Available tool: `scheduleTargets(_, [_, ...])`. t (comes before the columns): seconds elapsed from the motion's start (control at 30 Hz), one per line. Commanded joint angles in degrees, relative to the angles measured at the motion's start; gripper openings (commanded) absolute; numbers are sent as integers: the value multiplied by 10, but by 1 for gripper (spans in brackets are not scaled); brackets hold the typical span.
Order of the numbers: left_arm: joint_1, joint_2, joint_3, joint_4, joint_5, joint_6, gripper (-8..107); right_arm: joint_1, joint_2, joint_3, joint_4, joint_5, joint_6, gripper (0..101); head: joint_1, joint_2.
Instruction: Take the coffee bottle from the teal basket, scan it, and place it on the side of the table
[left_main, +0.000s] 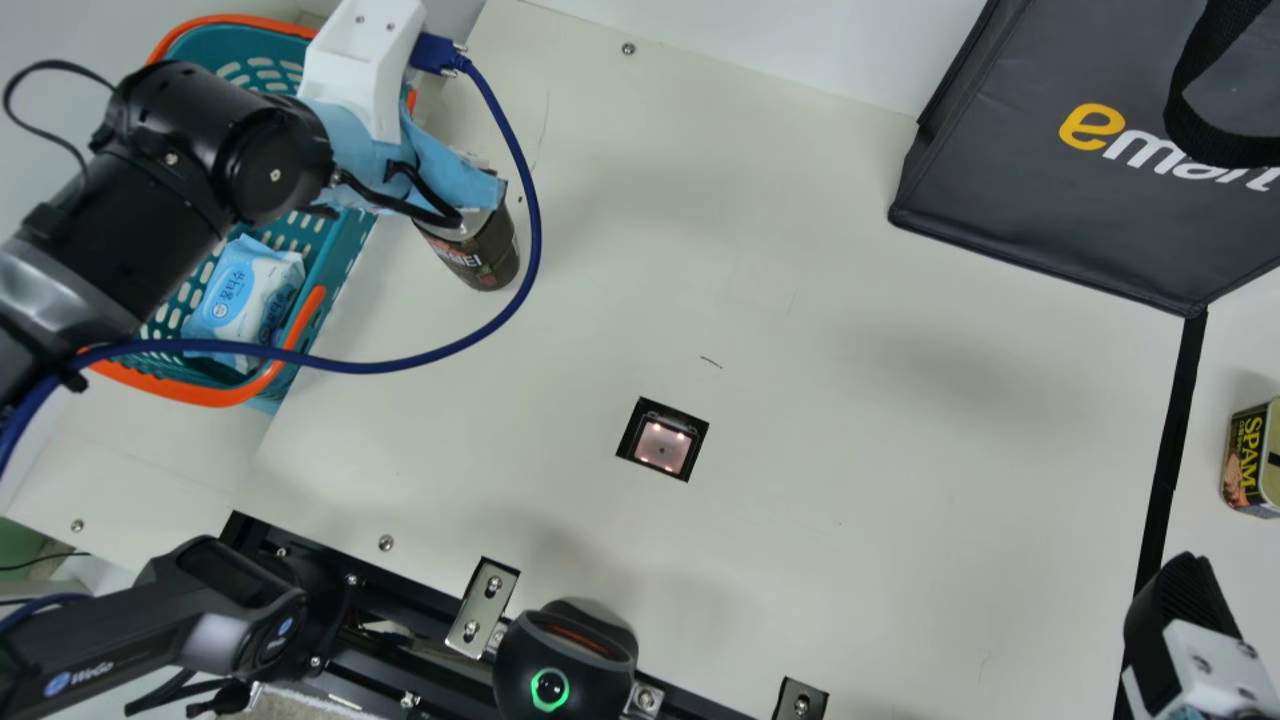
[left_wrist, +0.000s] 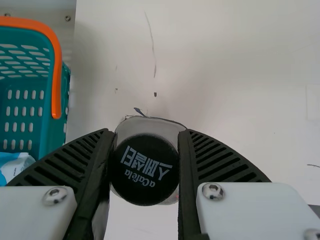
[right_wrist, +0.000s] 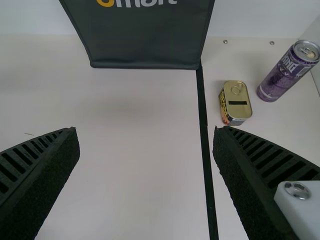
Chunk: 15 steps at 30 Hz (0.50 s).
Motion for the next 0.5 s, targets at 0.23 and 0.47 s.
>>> scheduleTargets(0.23, [4, 5, 9, -6, -9, 2, -1, 0, 0, 0, 0, 0, 0, 95, -17, 1])
scheduleTargets(0.47, [7, 6, 16, -10, -14, 5, 22, 0, 0, 0, 0, 0, 0, 95, -17, 1])
